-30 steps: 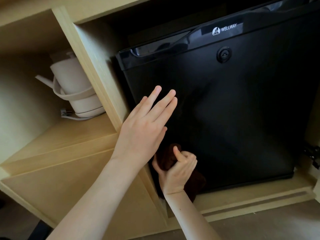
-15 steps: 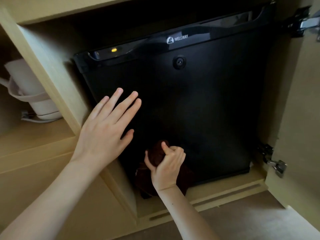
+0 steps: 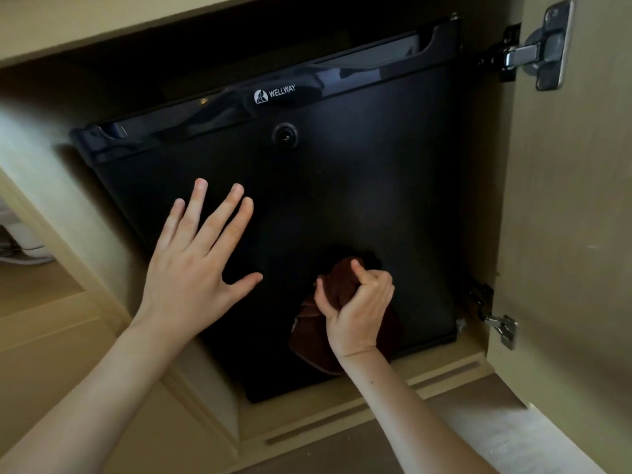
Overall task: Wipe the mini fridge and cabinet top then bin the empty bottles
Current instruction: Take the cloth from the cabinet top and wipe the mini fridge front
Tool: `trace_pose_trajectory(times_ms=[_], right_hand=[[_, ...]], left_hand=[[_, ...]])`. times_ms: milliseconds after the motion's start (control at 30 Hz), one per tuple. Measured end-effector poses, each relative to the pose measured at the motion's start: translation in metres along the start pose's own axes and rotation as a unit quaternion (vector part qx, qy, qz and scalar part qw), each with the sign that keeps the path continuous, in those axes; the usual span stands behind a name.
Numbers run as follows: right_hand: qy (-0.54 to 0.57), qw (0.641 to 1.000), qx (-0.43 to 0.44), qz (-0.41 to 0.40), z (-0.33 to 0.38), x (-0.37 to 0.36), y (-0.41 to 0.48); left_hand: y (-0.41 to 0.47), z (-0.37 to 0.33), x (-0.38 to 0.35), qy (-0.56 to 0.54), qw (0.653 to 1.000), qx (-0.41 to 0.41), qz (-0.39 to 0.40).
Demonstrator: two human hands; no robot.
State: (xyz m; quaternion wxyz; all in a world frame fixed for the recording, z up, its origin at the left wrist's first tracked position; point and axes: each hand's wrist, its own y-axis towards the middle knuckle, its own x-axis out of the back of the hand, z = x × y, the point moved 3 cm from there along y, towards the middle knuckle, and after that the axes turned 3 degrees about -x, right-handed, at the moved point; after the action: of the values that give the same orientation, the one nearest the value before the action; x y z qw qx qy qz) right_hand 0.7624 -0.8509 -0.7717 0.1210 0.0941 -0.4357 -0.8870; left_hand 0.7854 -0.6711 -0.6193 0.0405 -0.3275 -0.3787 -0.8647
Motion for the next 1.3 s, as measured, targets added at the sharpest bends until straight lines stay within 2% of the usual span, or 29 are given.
trace_pose_trajectory(times_ms=[167,367,467,600,667,733,867,967,1067,1133,1200,1267,1300], right_hand=[[0.003,1.0,-0.021,-0.021,-0.028,0.016,0.023],[0.051,0.989,-0.13,-0.053,-0.057,0.033,0.03],[0.054,0.986,-0.147,-0.062,-0.056,0.035,0.031],[0.043,0.983,-0.164,-0.066,-0.046,0.035,0.032],[0.04,0.98,-0.182,-0.067,-0.04,0.035,0.032],[0.039,0.985,-0.16,-0.057,-0.024,0.031,0.037],[0.016,0.999,-0.027,-0.026,0.025,0.017,0.084],[0.025,0.997,-0.039,-0.06,0.037,0.015,0.124],[0.018,0.996,-0.03,-0.078,0.013,0.019,0.109],[0.028,0.993,-0.079,-0.089,-0.023,0.025,0.074],[0.052,0.976,-0.187,-0.097,-0.057,0.034,0.035],[0.059,0.955,-0.271,-0.102,-0.069,0.042,0.013],[0.055,0.953,-0.283,-0.098,-0.068,0.043,0.011]], left_hand=[[0.001,-0.004,-0.003,0.004,1.0,0.005,-0.007],[0.004,-0.009,-0.005,0.012,1.0,0.016,-0.001],[0.004,-0.01,-0.002,0.024,0.999,0.023,0.008],[0.018,-0.033,-0.004,0.036,0.997,-0.059,0.032],[0.025,-0.048,-0.008,0.019,0.998,-0.052,0.04],[0.026,-0.056,-0.011,0.001,0.999,-0.027,0.039],[0.025,-0.054,-0.013,-0.01,0.999,-0.032,0.025],[0.025,-0.053,-0.013,-0.019,0.999,-0.033,0.007],[0.025,-0.05,-0.015,-0.019,0.999,-0.037,0.002],[0.025,-0.049,-0.017,-0.016,0.999,-0.036,0.002],[0.025,-0.05,-0.017,-0.022,0.999,-0.033,0.004],[0.024,-0.051,-0.016,-0.026,0.999,-0.031,0.002],[0.025,-0.051,-0.015,-0.025,0.999,-0.031,0.001]])
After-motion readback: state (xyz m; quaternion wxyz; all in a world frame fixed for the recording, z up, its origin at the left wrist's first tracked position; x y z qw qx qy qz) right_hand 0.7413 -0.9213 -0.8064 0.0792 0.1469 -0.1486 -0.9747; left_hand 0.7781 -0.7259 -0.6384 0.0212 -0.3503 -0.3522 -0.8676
